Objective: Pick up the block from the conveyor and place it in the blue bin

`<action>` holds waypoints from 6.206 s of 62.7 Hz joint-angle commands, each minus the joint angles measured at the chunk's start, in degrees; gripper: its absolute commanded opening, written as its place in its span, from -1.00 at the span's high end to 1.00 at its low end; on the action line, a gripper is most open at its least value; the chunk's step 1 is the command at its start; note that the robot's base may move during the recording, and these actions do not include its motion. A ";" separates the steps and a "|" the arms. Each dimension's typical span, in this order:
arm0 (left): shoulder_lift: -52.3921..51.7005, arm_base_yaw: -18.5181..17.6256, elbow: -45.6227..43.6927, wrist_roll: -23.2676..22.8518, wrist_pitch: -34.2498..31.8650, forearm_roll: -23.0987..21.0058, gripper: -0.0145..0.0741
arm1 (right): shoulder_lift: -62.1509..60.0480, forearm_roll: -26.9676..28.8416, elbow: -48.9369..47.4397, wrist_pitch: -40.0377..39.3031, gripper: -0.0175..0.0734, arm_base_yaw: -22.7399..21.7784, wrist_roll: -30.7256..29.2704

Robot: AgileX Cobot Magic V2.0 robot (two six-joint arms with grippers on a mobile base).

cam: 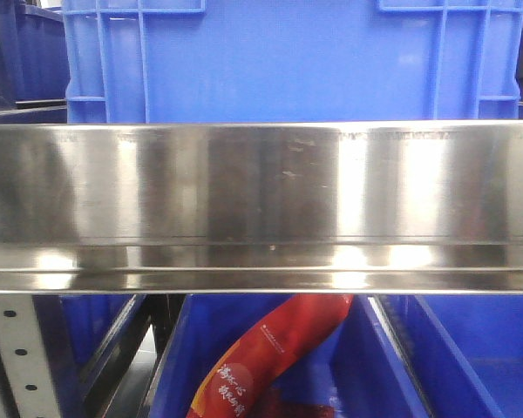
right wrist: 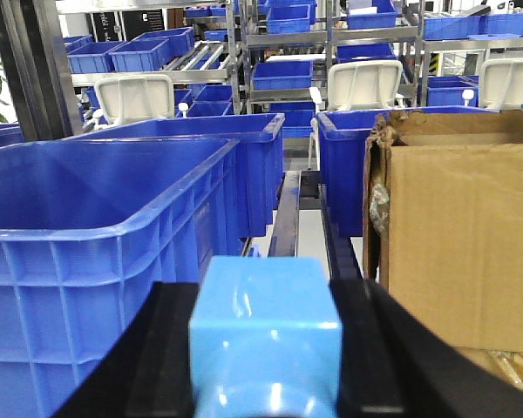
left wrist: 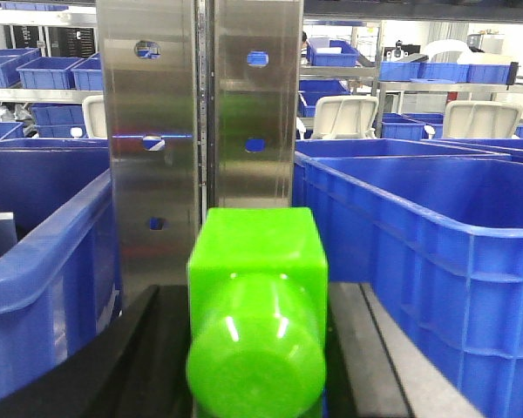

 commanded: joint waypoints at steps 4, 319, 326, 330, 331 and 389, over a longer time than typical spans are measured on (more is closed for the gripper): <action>-0.36 -0.26 0.05 -0.30 -1.72 -0.12 0.92 | -0.06 -0.19 0.05 -0.99 0.97 -0.22 -0.04; 16.13 -24.31 -3.85 8.62 -11.26 -14.04 0.92 | -20.04 -2.79 31.29 -17.96 0.97 -2.43 -4.61; 16.13 -24.31 -3.85 8.62 -11.52 -14.04 0.92 | -20.04 -2.79 31.29 -16.42 0.97 -2.43 -4.61; 16.13 -24.31 -3.85 8.62 -11.52 -14.04 0.92 | -20.04 -2.79 31.29 -16.42 0.97 -2.43 -4.61; 16.13 -24.31 -3.85 8.62 -11.52 -14.04 0.92 | -20.04 -2.79 31.29 -16.56 0.97 -2.43 -4.61; 16.13 -23.89 -3.85 8.62 -12.04 -12.89 0.92 | -20.04 -2.79 31.29 -16.56 0.97 -2.43 -4.61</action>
